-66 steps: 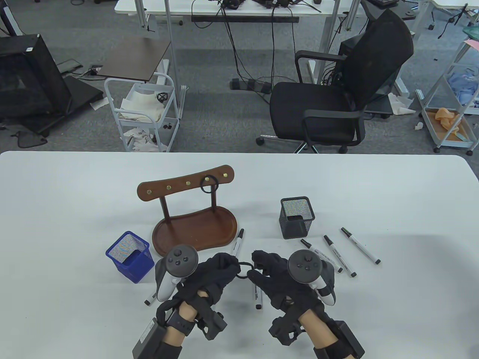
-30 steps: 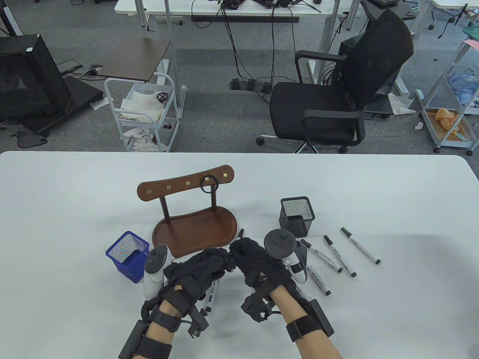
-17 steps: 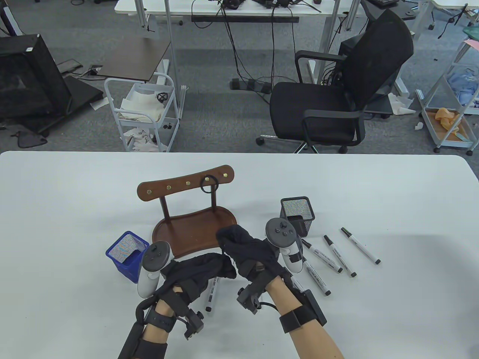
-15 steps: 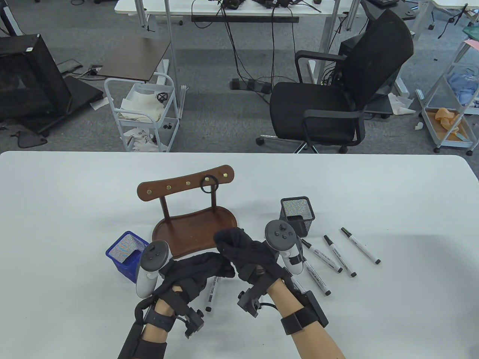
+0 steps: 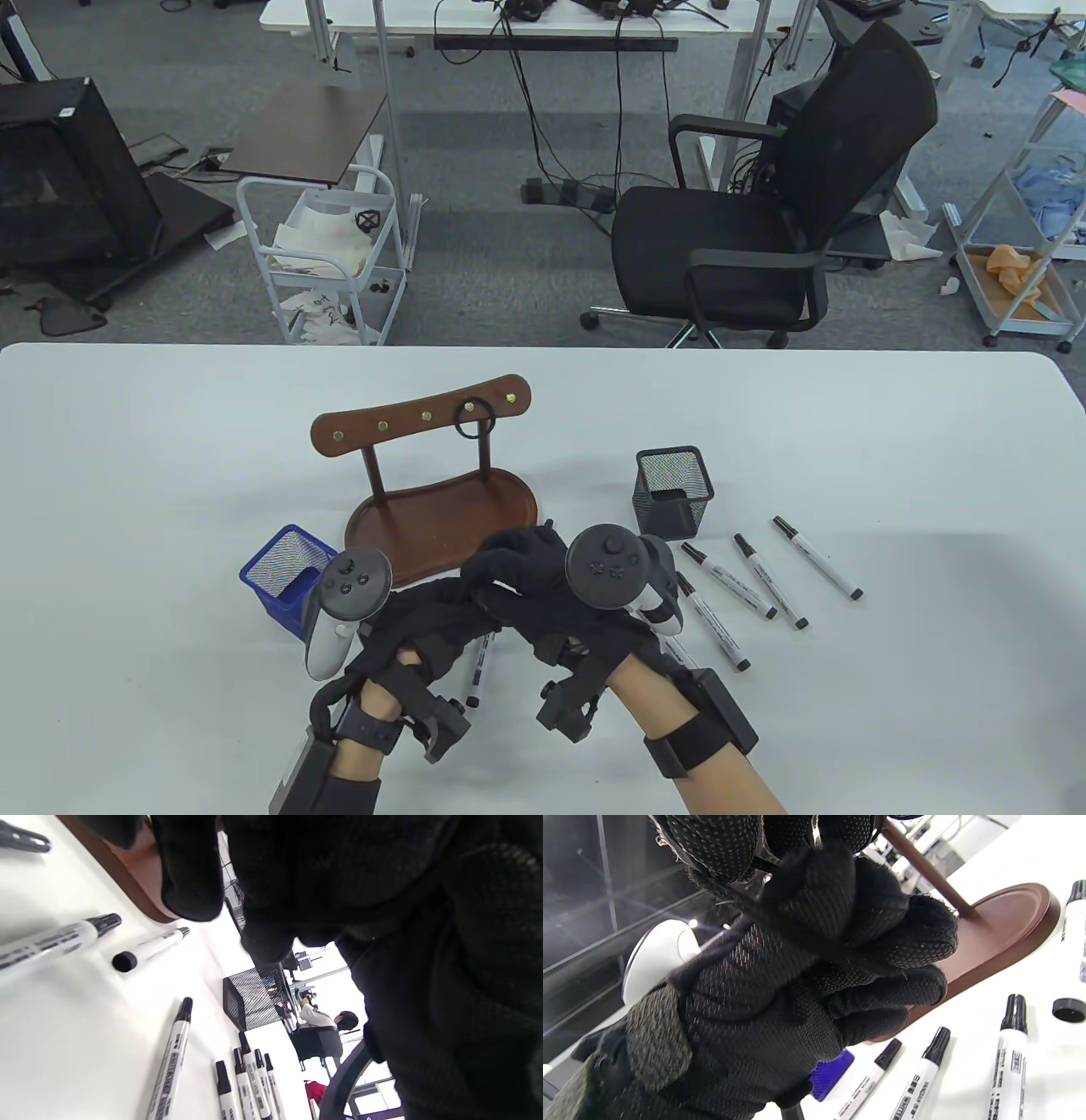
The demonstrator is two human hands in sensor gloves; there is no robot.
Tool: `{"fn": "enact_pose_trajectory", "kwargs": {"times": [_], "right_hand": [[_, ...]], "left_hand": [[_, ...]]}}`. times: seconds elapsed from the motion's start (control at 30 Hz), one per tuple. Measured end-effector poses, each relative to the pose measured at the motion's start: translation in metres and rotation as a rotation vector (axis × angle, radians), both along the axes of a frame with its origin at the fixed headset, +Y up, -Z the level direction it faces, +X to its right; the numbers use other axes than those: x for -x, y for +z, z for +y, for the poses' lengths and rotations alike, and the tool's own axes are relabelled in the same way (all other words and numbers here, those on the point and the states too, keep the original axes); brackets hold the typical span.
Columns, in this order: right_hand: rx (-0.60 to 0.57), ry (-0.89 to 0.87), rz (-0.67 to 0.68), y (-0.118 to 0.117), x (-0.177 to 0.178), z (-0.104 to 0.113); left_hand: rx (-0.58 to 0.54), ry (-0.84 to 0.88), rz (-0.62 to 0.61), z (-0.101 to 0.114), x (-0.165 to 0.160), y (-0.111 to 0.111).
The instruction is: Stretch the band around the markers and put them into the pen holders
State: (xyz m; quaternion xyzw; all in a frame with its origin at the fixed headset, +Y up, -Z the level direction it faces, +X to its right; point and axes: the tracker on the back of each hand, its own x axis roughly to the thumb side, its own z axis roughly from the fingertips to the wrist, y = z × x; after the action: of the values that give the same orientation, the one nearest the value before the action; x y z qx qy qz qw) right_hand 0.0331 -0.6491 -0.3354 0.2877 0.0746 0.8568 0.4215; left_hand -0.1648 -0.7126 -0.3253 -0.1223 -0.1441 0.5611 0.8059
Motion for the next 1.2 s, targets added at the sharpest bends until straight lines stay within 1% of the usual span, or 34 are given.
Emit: {"fn": "enact_pose_trajectory", "kwargs": {"times": [0.1,0.27,0.37,0.43,0.57,0.83,1.0,1.2], "right_hand": [[-0.017,0.064,-0.025,-0.008,-0.003,0.002],[0.037,0.095,-0.048,-0.024,-0.013,-0.003],[0.056,0.101,-0.040,-0.027,-0.016,-0.010],[0.056,0.109,-0.043,-0.028,-0.016,-0.012],[0.059,0.109,-0.045,-0.029,-0.016,-0.014],[0.053,0.168,-0.052,-0.025,-0.016,-0.019],[0.056,0.170,-0.093,-0.023,-0.033,-0.016],[0.060,0.227,-0.156,-0.018,-0.069,-0.015]], "left_hand": [[-0.023,-0.022,-0.065,0.001,-0.003,0.000],[-0.027,-0.001,-0.141,0.002,-0.010,0.001],[-0.049,-0.021,-0.144,0.002,-0.011,0.000],[-0.048,-0.004,-0.141,0.001,-0.012,0.000],[-0.057,0.002,-0.147,0.002,-0.011,0.000],[-0.048,-0.021,-0.142,-0.003,-0.010,-0.002],[-0.052,-0.036,-0.134,-0.004,-0.010,-0.002],[-0.047,-0.037,-0.120,-0.005,-0.007,-0.002]]}}
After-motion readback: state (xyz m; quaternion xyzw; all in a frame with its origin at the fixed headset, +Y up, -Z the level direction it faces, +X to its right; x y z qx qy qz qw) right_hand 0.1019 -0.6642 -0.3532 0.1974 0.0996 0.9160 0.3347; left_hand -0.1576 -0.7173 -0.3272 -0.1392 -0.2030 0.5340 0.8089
